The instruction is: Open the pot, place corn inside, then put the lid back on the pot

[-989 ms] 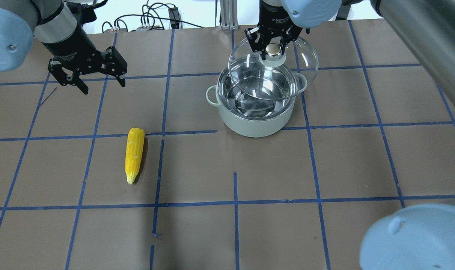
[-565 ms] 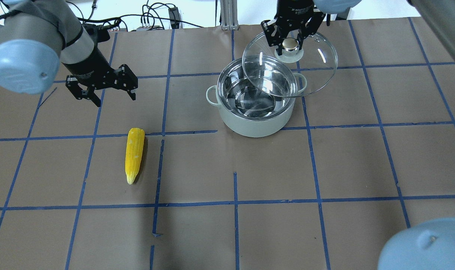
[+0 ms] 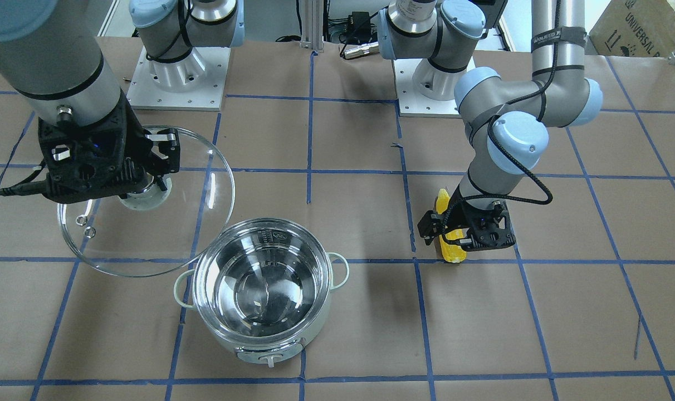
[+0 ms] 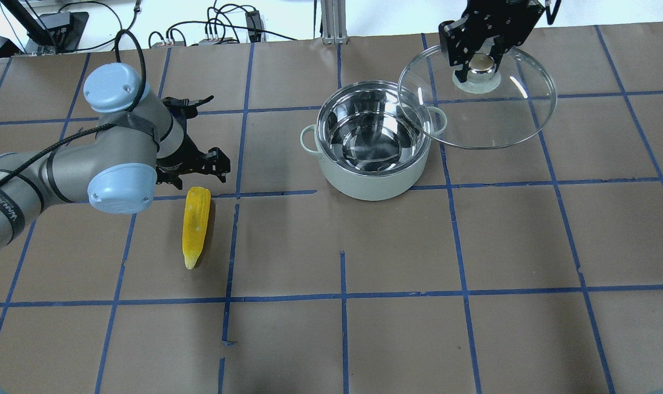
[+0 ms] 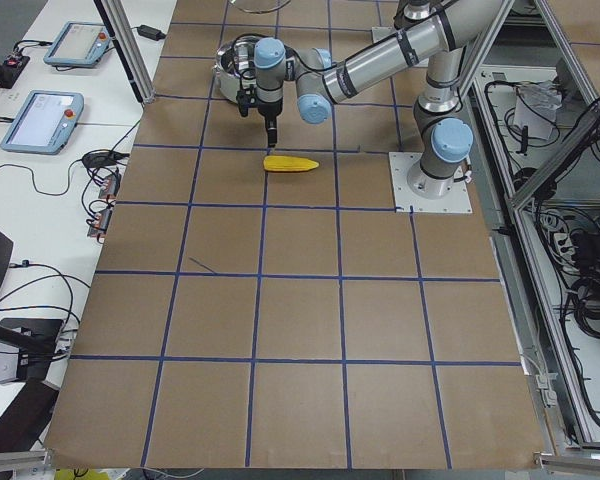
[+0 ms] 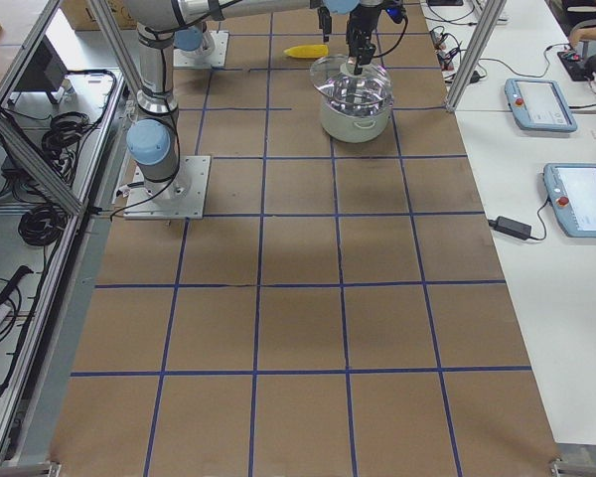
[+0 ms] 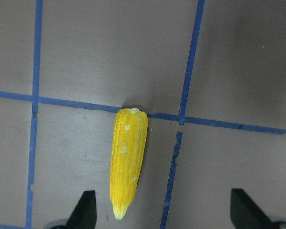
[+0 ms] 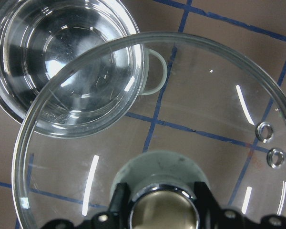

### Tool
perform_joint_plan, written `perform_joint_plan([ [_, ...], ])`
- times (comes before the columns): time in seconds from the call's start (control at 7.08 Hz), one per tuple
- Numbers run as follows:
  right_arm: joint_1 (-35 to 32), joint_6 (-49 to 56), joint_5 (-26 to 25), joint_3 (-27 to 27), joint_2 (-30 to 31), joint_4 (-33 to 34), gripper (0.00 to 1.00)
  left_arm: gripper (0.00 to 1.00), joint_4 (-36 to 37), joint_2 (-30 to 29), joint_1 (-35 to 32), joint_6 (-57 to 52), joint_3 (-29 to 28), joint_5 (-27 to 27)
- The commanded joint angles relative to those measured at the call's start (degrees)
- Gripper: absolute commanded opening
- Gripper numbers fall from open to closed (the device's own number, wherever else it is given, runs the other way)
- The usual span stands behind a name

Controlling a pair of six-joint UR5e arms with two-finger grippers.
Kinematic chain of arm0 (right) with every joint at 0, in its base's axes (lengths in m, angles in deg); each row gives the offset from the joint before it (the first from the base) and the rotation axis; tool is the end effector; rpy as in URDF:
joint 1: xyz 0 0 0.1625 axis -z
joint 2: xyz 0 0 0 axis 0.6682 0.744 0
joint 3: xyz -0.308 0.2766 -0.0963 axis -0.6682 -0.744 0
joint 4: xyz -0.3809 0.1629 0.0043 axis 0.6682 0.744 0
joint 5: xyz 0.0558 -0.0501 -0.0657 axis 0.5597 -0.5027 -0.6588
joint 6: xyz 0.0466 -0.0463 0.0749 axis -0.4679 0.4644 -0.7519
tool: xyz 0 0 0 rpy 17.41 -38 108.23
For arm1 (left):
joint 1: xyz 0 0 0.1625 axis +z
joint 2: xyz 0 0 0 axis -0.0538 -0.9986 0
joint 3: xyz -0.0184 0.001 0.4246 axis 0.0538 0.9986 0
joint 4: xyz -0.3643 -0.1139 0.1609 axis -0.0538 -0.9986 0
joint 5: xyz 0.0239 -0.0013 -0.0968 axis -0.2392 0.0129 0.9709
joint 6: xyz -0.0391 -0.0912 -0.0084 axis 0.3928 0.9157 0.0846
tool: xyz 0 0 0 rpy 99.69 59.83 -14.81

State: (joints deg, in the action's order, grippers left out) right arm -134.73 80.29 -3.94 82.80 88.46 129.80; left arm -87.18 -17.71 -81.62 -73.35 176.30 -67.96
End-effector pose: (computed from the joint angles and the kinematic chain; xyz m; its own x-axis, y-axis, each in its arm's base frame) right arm 0.1585 -0.5840 0.5115 -0.9596 -0.2805 0.0214 -0.2786 0.9582 0.0648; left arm -0.0868 -0.5342 0.2351 -0.9958 -0.0883 0.0235 -0.0893 0.9949 -0.0465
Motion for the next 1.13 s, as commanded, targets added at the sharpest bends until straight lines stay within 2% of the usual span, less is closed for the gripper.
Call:
perform_joint_plan([
  [0.0,0.4,0.4,4.0,4.5,3.4,0.1,0.21,1.0,5.3,-3.2,0.0,-4.7,2.7,0.3],
  [0.14,0.5,0.1,5.8,8.4,6.0,2.1,0.21,1.0,5.5,-2.5,0.4,-5.3,4.2,0.5],
  [0.28,0.7,-0.4,4.9,12.1,7.8,8.7,0.22,1.0,5.7,-2.3,0.4,-5.2,3.9,0.5],
  [0.42,1.0,0.0,4.4,12.9,8.6,10.6,0.22,1.0,5.6,-2.2,0.4,-5.2,4.0,0.5],
  [0.71,1.9,0.8,0.2,12.9,8.7,13.0,0.22,1.0,5.6,-0.8,0.8,-6.5,3.5,0.5],
  [0.99,1.9,-0.2,0.0,13.1,8.7,12.6,0.22,1.0,5.6,-0.2,0.9,-10.5,4.1,0.4],
])
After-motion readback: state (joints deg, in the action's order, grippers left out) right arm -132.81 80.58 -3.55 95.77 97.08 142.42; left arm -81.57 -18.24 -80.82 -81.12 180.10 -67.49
